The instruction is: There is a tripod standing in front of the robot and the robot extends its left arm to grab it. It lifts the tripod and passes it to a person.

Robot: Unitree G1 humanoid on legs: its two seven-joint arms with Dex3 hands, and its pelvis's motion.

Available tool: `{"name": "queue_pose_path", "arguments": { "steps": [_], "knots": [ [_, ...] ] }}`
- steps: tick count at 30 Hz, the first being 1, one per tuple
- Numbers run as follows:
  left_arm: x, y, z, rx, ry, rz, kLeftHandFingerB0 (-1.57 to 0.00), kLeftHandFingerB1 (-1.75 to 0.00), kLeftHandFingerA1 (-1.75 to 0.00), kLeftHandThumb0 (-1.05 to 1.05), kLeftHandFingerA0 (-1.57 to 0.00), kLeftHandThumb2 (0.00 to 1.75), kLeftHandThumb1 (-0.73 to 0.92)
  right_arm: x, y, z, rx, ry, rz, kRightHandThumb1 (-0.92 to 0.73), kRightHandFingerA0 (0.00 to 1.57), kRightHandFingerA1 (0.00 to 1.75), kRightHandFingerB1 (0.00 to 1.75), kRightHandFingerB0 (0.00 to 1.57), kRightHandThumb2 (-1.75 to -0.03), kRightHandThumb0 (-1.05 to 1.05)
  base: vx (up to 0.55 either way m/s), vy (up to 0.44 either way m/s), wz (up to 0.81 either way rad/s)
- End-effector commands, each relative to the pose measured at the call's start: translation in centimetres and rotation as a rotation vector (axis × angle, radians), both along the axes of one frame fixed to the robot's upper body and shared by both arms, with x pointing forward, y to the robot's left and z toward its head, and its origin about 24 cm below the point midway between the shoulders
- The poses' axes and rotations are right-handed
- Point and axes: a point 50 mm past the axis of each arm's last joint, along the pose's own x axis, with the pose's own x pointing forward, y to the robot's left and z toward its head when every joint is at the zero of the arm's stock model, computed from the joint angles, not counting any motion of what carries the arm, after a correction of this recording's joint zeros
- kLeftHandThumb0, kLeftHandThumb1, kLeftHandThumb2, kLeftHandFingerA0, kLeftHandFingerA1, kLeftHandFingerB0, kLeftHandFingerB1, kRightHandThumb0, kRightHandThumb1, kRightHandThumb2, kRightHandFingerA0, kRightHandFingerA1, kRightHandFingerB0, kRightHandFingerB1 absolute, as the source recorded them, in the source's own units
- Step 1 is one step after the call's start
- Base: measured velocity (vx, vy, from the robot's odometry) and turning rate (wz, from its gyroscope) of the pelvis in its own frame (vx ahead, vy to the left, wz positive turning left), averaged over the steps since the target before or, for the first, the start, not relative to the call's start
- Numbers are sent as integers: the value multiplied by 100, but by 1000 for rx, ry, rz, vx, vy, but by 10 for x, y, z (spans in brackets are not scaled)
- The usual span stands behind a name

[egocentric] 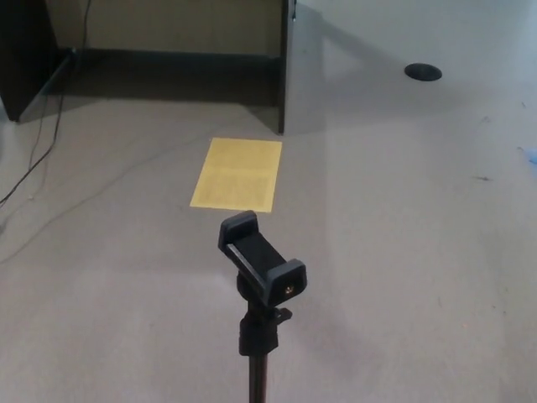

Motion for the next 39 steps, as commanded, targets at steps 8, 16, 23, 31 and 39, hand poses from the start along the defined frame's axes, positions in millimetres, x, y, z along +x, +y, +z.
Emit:
{"name": "queue_pose_path", "arguments": {
  "steps": [8, 16, 23, 31, 39],
  "knots": [
    [33, -26, 41, -170, -270, -153, 0, -50, -48, -31, 0, 87, 31, 0, -5, 3, -12, -28, 24, -71, 63, 41, 34, 42, -60, -38, 0, 0, 0],
    [65, -72, 74, -276, -370, -315, -6, -22, -42, -58, -12, 70, 38, 2, -3, 3, -19, -28, 40, -72, 63, 41, 34, 42, -61, -38, 0, 0, 0],
    [82, -112, 86, -314, -388, -410, -6, -22, -43, -61, -12, 71, 38, 4, -2, 4, -12, -41, 40, -71, 66, 42, 34, 42, -61, -38, 0, 0, 0],
    [96, -143, 94, -303, -421, -493, 0, -26, -49, -55, -12, 78, 35, 10, -2, 9, 4, -72, 45, -70, 66, 43, 35, 44, -61, -38, 0, 0, 0],
    [110, -161, 95, -234, -462, -544, 0, -48, -50, -34, -4, 85, 24, 12, 0, 10, -12, -62, 68, -71, 65, 42, 35, 45, -60, -38, 0, 0, 0]
  ]
}}
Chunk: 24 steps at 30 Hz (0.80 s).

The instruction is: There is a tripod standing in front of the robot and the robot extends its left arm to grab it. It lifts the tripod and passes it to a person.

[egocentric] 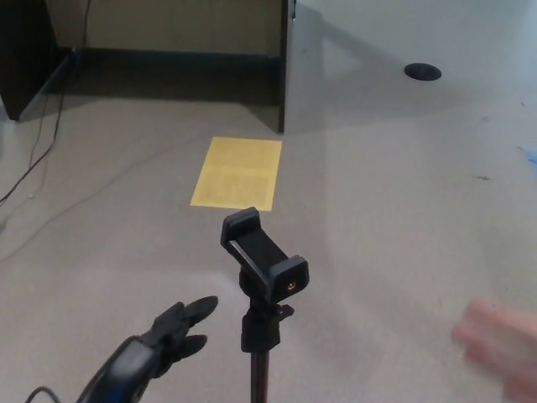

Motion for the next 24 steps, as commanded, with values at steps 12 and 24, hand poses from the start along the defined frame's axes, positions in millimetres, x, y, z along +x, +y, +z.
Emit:
{"name": "queue_pose_path", "arguments": {
  "steps": [12, 24],
  "knots": [
    [42, -15, 5, 67, -11, 12, -9, -24, -35, -61, -16, 56, 48, 10, -5, 8, -23, -12, 7, -72, 66, 43, 35, 44, -61, -38, 0, 0, 0],
    [44, -43, -5, 57, 45, 3, 0, -47, -49, -31, -3, 84, 25, 13, -2, 10, -22, -28, 24, -72, 67, 43, 35, 44, -61, -38, 0, 0, 0]
  ]
}}
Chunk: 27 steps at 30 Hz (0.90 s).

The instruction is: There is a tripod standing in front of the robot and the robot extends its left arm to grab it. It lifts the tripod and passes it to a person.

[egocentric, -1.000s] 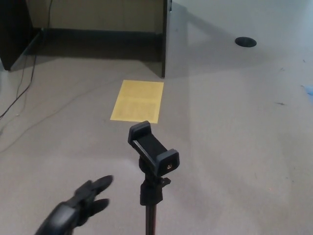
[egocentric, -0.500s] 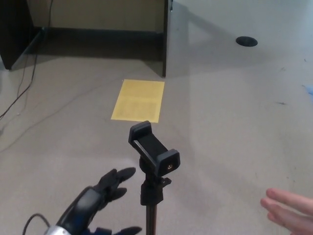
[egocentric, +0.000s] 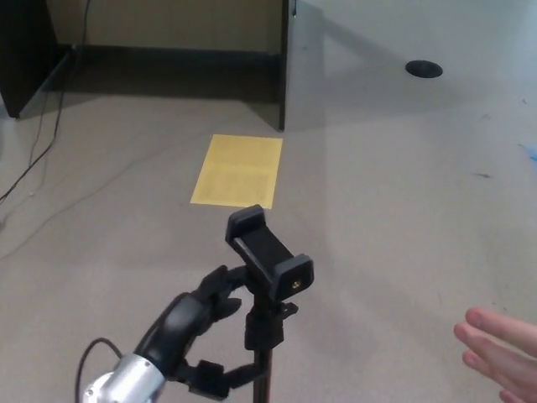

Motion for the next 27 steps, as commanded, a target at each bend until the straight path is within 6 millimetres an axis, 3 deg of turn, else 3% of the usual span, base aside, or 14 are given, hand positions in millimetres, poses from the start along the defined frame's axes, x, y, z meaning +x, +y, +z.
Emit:
{"name": "queue_pose_path", "arguments": {
  "steps": [1, 9, 10, 12, 13, 14, 15, 16, 27],
  "knots": [
    [-1, -3, -5, 48, 19, 8, 0, -47, -49, -31, -2, 84, 25, 3, -6, 4, -22, 3, 0, -72, 68, 43, 35, 44, -61, -38, 0, 0, 0],
    [-9, -3, -14, 48, 44, 6, 0, -47, -48, -32, -3, 84, 24, 1, -7, 3, -27, -2, 4, -71, 68, 44, 35, 45, -61, -38, 0, 0, 0],
    [-10, -4, -14, 41, 46, 4, -8, -33, -42, -60, -19, 67, 40, 1, -7, 3, -24, 0, 4, -71, 67, 44, 35, 45, -61, -37, 0, 0, 0],
    [-10, -5, -15, 28, 54, 3, -8, -33, -41, -59, -19, 67, 39, 1, -7, 3, -21, -1, 3, -71, 67, 44, 35, 45, -61, -38, 0, 0, 0],
    [-9, -7, -15, 30, 63, 2, 0, -47, -48, -30, -2, 84, 25, 1, -6, 3, -17, -5, 3, -71, 68, 44, 36, 45, -61, -38, 0, 0, 0],
    [-9, -8, -15, 36, 58, -1, 0, -47, -48, -30, -3, 84, 26, 1, -6, 3, -15, -4, 2, -71, 68, 44, 35, 45, -61, -37, 0, 0, 0],
    [-8, -10, -14, 45, 46, -10, 0, -47, -48, -30, -3, 85, 27, 2, -5, 4, -11, -7, 2, -71, 69, 45, 36, 45, -61, -37, 0, 0, 0],
    [-8, -12, -14, 52, 38, -18, -9, -34, -43, -56, -22, 67, 41, 3, -5, 4, -8, -7, -1, -71, 69, 45, 36, 45, -61, -37, 0, 0, 0],
    [-6, -36, -14, 74, 14, -73, -14, -36, -45, -58, -29, 70, 43, 13, -4, 9, -1, -14, 0, -71, 65, 43, 35, 45, -61, -39, 0, 0, 0]
  ]
}}
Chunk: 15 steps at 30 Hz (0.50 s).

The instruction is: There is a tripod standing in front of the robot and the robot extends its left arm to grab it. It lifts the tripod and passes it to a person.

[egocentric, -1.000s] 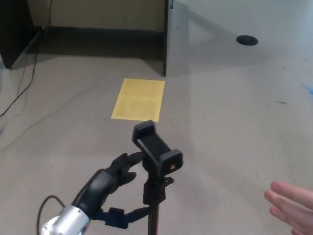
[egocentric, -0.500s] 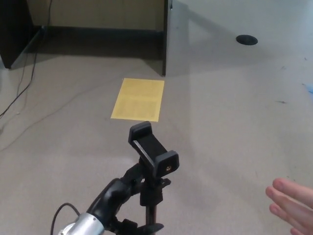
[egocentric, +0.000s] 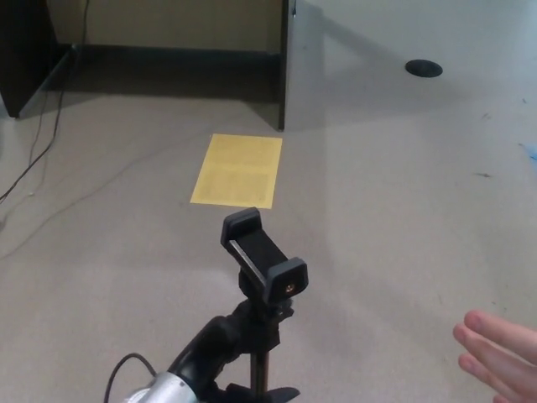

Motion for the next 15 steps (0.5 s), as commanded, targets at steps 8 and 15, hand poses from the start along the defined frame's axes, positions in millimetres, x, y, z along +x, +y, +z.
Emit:
{"name": "queue_pose_path", "arguments": {
  "steps": [8, 15],
  "knots": [
    [-1, -25, 9, -84, -29, -81, -57, -41, -62, -16, -98, 65, 84, 6, -5, 5, -16, -3, -4, -71, 69, 44, 35, 44, -61, -38, 0, 0, 0],
    [-17, -27, 10, -153, -92, -44, -82, -93, -117, -7, -87, 75, 79, -3, -8, 1, -14, 28, 2, -72, 67, 43, 35, 43, -61, -38, 0, 0, 0]
  ]
}}
